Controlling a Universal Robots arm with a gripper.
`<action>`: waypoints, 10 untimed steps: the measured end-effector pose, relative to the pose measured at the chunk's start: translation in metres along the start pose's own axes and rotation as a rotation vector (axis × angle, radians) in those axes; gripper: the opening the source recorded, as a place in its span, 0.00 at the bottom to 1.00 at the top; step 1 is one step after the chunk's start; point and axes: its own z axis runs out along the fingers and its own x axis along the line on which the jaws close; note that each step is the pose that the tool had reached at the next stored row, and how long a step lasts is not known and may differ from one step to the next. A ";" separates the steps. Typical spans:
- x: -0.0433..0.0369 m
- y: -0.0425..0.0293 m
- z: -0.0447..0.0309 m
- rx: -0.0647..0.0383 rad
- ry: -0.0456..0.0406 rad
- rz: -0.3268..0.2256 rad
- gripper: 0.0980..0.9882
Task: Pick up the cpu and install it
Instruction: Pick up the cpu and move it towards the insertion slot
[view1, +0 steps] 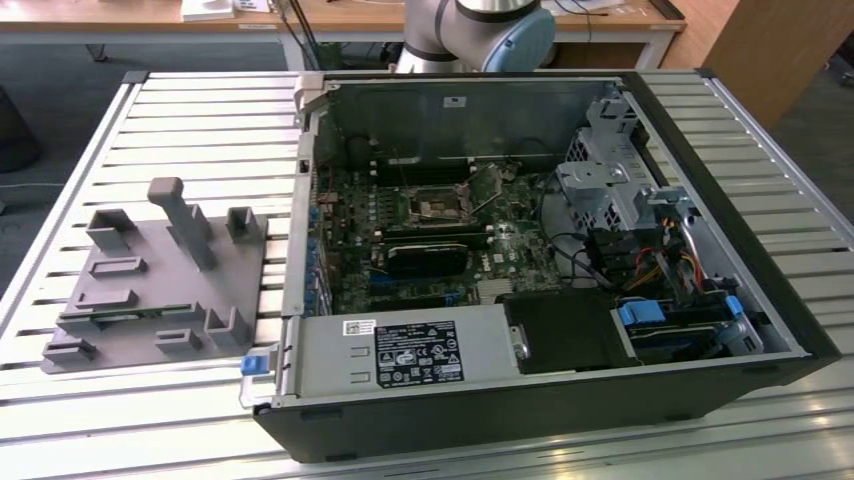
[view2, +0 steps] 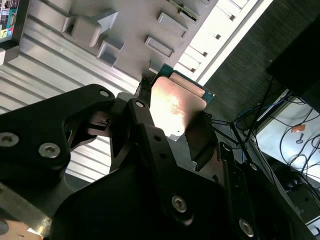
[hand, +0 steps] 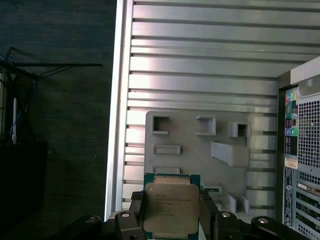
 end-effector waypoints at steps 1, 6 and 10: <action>0.0000 0.0001 -0.0015 0.000 0.0000 0.000 0.48; -0.0005 0.0005 -0.0070 0.000 0.0001 0.000 0.48; -0.0047 0.0003 -0.0070 0.000 0.0000 0.001 0.48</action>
